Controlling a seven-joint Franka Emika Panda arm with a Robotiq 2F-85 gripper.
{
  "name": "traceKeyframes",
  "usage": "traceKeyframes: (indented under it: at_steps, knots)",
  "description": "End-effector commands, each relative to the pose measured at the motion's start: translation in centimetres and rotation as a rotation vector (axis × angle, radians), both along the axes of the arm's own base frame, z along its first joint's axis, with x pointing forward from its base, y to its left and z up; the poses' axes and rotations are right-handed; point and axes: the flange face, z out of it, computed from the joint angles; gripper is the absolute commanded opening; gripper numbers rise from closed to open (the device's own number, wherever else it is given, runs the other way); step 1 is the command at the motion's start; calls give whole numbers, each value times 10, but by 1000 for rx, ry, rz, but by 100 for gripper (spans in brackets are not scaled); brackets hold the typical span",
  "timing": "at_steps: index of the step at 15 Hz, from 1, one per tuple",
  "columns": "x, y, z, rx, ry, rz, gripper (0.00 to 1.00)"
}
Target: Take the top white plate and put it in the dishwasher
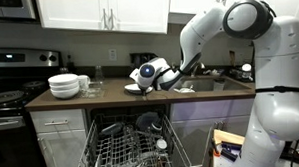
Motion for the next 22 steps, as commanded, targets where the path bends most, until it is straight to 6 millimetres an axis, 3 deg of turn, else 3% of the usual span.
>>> traceKeyframes:
  at_steps: [1, 11, 22]
  knots:
    - [-16, 11, 19, -9, 15, 36, 2]
    - [-35, 25, 40, -135, -9, 42, 1]
    - [-54, 48, 44, -176, 5, 70, 2]
